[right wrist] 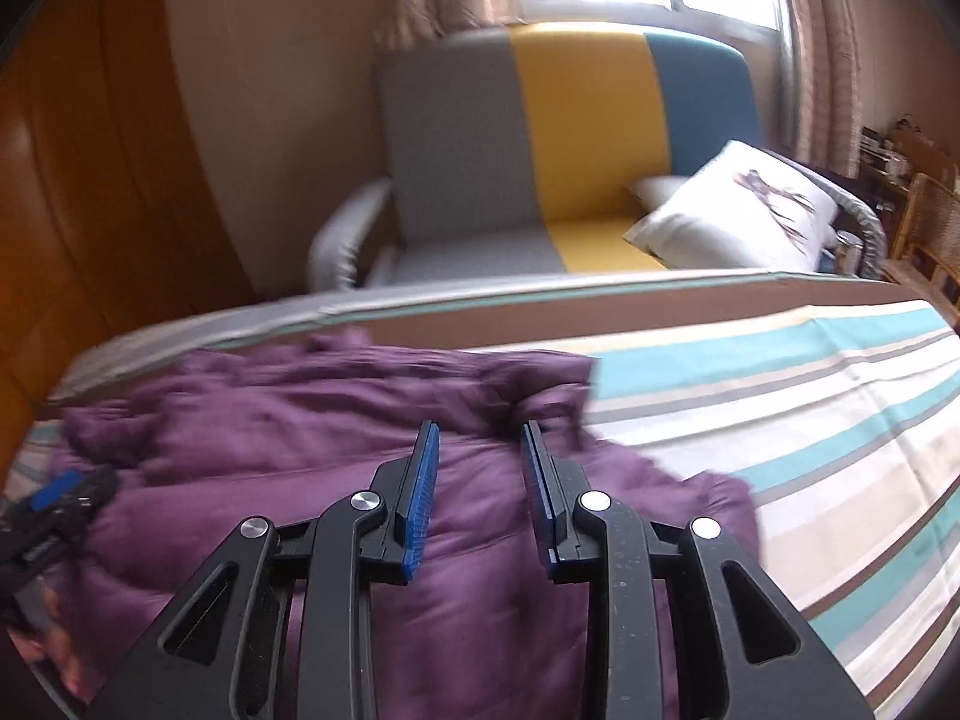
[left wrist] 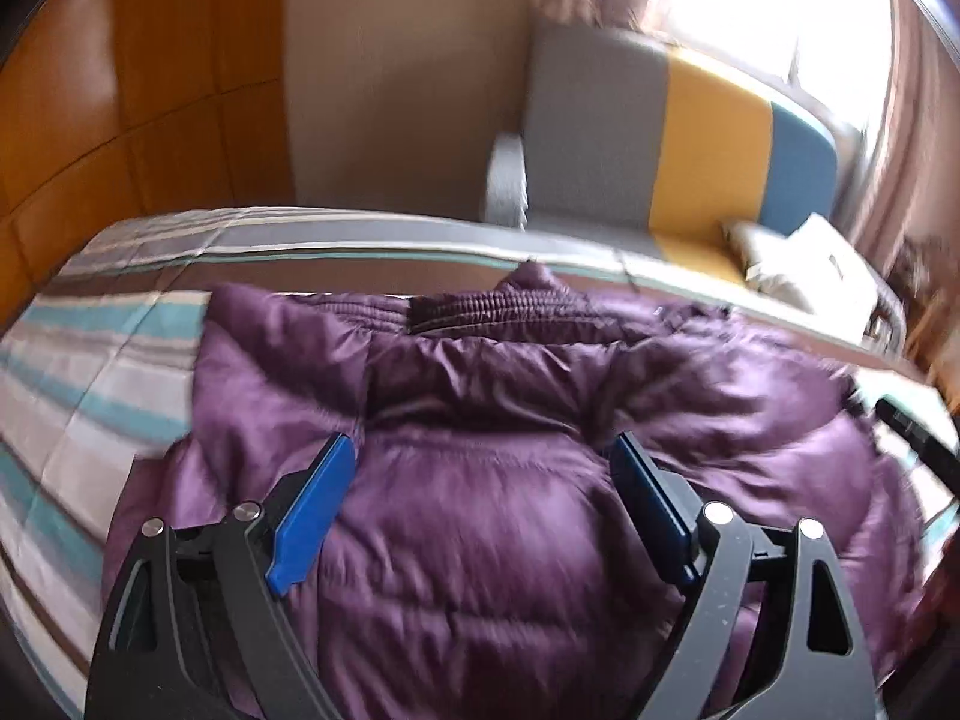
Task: Fold large clothes
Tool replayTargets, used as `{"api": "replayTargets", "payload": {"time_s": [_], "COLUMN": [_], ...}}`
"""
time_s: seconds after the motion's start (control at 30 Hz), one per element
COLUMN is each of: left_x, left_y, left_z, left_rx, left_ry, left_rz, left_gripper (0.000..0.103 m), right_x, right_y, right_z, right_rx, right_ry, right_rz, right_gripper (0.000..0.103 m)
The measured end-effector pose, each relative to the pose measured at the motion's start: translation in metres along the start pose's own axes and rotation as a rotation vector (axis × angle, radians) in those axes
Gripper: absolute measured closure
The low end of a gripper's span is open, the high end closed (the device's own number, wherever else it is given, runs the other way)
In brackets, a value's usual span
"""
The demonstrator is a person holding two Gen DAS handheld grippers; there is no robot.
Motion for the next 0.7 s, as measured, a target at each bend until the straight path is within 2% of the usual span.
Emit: {"api": "replayTargets", "payload": {"time_s": [0.1, 0.2, 0.27, 0.47, 0.7], "left_x": [-0.015, -0.007, 0.008, 0.029, 0.029], "left_y": [0.007, 0.012, 0.018, 0.023, 0.026], "left_z": [-0.012, -0.035, -0.041, -0.038, -0.037], "left_rx": [-0.021, 0.096, 0.131, 0.105, 0.105], "left_ry": [0.03, -0.015, -0.037, -0.014, -0.022], "left_rz": [-0.036, -0.038, -0.001, 0.046, 0.048], "left_gripper": [0.017, 0.017, 0.016, 0.015, 0.014], "right_x": [-0.004, 0.011, 0.027, 0.054, 0.06], "right_y": [0.001, 0.004, 0.009, 0.019, 0.021], "right_z": [0.03, 0.056, 0.065, 0.063, 0.064], "right_rx": [-0.049, -0.134, -0.178, -0.167, -0.182], "right_ry": [-0.057, -0.064, -0.042, -0.019, 0.007], "right_rz": [-0.013, 0.017, 0.059, 0.118, 0.121], "right_gripper": [0.075, 0.075, 0.075, 0.075, 0.075]}}
Point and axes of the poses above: each gripper's, at about its wrist camera, not at the fingertips, and x roughly the way its jaws point, z to its left, y to its underside, the point moved 2 cm from there along x, roughly the way its jaws point, and after that the axes turned 5 degrees about -x, right-handed, at the moved point
